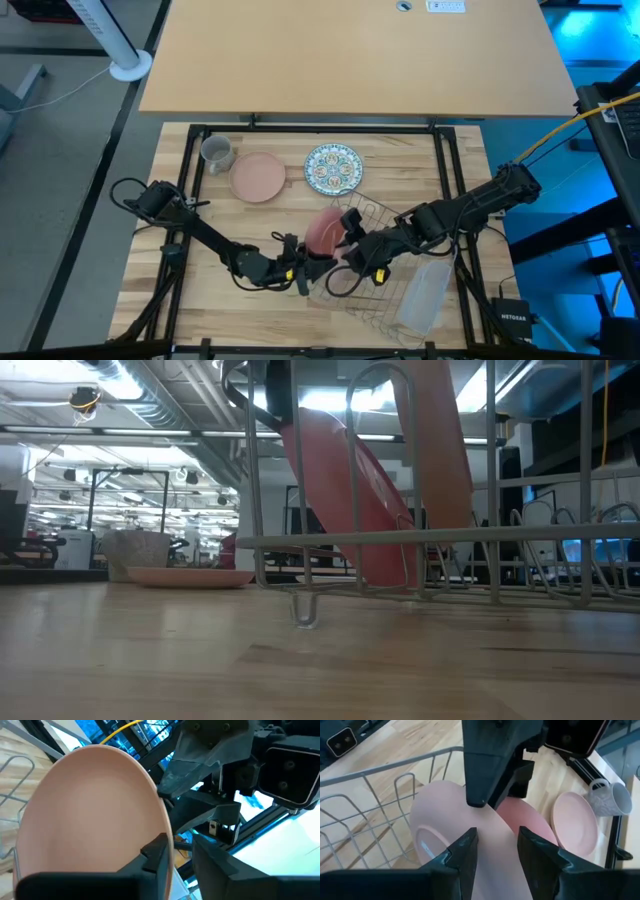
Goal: Sort dishes
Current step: Put the top orange plate into the dish rack
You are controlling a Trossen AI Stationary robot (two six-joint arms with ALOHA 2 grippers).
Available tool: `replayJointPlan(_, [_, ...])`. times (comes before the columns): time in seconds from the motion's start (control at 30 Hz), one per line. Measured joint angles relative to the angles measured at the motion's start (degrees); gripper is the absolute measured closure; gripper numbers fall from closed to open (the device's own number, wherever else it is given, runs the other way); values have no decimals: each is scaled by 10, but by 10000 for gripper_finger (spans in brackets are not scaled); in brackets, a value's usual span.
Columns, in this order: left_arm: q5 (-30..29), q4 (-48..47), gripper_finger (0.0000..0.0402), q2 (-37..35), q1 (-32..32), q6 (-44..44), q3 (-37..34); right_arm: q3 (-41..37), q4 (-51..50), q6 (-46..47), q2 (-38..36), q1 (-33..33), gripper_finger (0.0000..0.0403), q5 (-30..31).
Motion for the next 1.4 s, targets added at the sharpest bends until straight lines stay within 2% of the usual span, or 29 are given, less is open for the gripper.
replayJointPlan(0.2, [5, 2, 299, -7, -1, -41, 0, 0, -3, 9, 0, 0, 260, 4])
replayJointPlan(0.6, [7, 32, 295, -10, -3, -70, 0, 0, -11, 39, 0, -4, 260, 4])
replayJointPlan(0.87, [14, -9, 303, -14, 4, -39, 2, -2, -5, 32, 0, -4, 260, 3])
replayJointPlan(1.2, [16, -24, 306, -15, 8, -39, 3, -1, -29, 50, -5, -5, 260, -3])
replayJointPlan(1.4, [18, -70, 306, -17, 9, -44, 5, -2, -46, 51, -15, -5, 260, -19])
